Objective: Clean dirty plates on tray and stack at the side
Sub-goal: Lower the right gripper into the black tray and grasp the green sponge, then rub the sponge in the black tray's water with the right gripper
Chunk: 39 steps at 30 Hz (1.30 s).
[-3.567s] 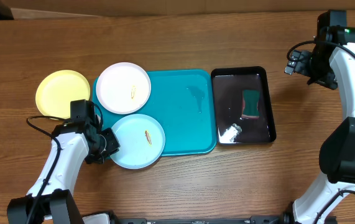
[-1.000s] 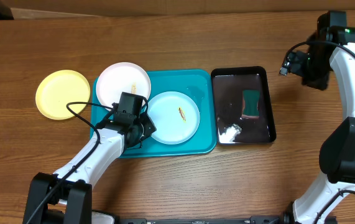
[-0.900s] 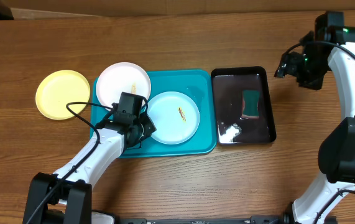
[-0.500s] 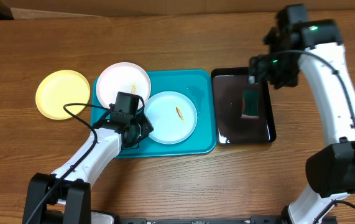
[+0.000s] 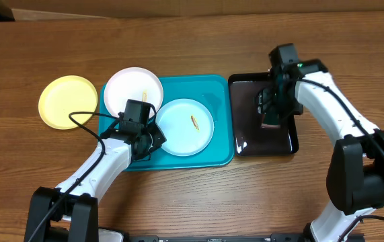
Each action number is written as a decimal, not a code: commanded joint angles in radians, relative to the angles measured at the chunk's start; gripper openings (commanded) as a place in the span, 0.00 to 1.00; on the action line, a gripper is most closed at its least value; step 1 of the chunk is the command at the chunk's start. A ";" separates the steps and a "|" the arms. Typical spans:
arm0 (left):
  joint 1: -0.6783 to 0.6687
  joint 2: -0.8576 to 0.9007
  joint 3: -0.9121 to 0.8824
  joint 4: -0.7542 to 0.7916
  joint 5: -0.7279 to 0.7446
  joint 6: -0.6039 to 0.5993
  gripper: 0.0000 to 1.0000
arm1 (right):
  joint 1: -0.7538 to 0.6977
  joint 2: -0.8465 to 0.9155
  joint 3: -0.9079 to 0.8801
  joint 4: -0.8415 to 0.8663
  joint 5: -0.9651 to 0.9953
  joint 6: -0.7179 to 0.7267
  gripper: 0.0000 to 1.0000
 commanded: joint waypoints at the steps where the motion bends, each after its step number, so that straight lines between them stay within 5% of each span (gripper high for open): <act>1: 0.002 0.006 -0.005 0.000 0.004 0.023 0.08 | 0.003 -0.010 -0.074 0.083 0.026 0.010 0.73; 12: 0.002 0.006 -0.005 0.000 0.004 0.023 0.09 | 0.003 -0.010 -0.212 0.309 0.026 0.010 0.66; 20: 0.002 0.006 -0.005 -0.003 0.004 0.023 0.09 | 0.003 -0.010 -0.216 0.327 0.025 0.010 0.38; 27: 0.002 0.006 -0.005 -0.003 0.004 0.023 0.22 | 0.003 -0.010 -0.216 0.323 0.022 0.010 0.43; 39: 0.002 0.033 -0.005 0.011 0.005 0.034 0.16 | 0.003 -0.010 -0.216 0.320 0.018 0.010 0.43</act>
